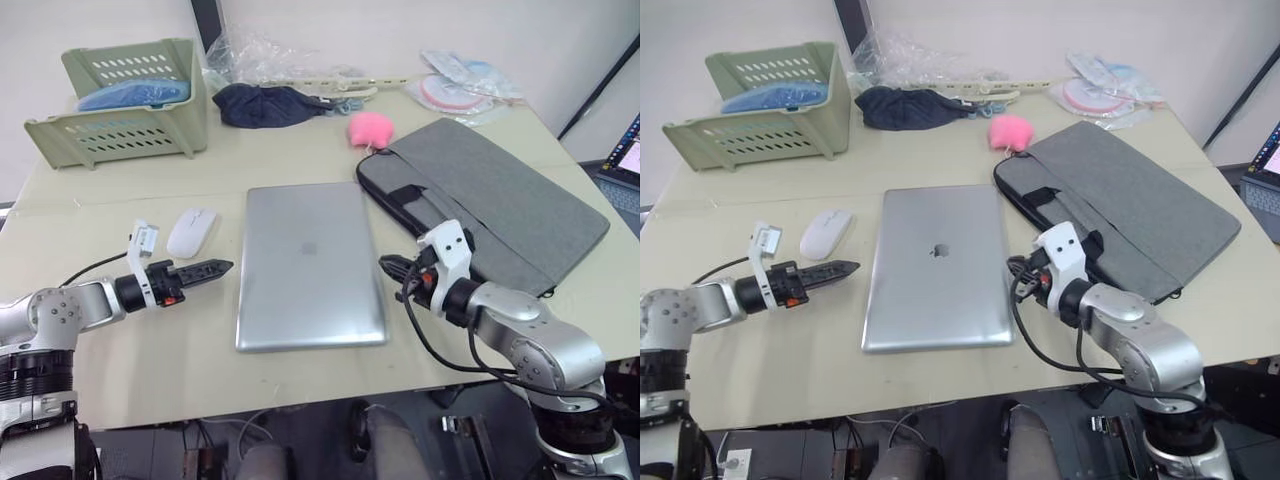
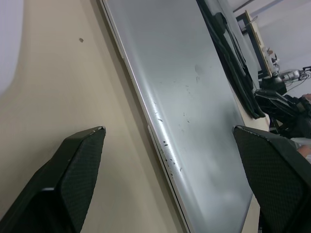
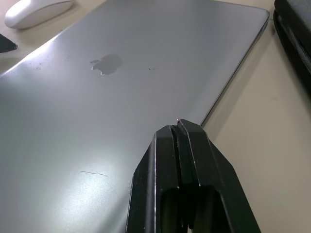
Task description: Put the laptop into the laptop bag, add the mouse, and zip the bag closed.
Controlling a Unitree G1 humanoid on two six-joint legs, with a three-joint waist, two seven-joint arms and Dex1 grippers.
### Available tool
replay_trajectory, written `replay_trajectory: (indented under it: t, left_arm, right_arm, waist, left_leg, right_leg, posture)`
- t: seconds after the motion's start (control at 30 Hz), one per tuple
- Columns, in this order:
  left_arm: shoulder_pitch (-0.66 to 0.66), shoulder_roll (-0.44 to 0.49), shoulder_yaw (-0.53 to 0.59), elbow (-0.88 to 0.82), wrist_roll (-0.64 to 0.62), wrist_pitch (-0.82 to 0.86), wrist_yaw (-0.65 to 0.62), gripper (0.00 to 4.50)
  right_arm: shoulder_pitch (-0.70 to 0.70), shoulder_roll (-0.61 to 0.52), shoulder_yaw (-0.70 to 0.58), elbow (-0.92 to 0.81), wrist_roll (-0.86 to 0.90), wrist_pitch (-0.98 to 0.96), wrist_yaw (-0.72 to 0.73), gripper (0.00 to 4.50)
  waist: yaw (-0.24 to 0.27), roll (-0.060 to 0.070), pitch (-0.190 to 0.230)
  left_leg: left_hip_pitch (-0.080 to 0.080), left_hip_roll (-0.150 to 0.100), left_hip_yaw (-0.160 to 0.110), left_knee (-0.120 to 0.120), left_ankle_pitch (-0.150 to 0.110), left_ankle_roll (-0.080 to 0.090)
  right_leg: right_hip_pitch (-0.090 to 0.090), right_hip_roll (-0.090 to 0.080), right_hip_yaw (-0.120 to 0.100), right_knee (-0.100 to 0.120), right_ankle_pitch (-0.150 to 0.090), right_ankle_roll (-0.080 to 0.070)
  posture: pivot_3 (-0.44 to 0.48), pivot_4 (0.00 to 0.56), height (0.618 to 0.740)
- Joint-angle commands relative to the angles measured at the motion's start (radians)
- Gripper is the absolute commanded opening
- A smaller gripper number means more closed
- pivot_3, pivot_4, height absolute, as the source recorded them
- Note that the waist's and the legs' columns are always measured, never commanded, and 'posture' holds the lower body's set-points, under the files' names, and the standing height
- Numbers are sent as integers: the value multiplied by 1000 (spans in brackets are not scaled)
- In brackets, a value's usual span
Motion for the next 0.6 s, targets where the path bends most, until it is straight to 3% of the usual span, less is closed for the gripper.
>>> replay_trajectory:
  t: [0.03,0.6]
  left_arm:
    - [-40,-19,-47,54,46,-50,-60,4500]
    - [-158,-105,-151,244,195,-160,-163,4500]
  right_arm:
    - [-9,9,32,28,-75,-69,-26,151]
    - [-88,19,97,246,-269,-200,-20,151]
  waist:
    - [3,-1,0]
    - [8,-1,-1]
  left_leg:
    - [0,0,0,0,0,0]
    - [3,0,-3,1,0,1]
  right_leg:
    - [0,0,0,0,0,0]
    - [8,-2,-2,-1,0,0]
  posture:
    - [0,150,740]
    - [0,150,740]
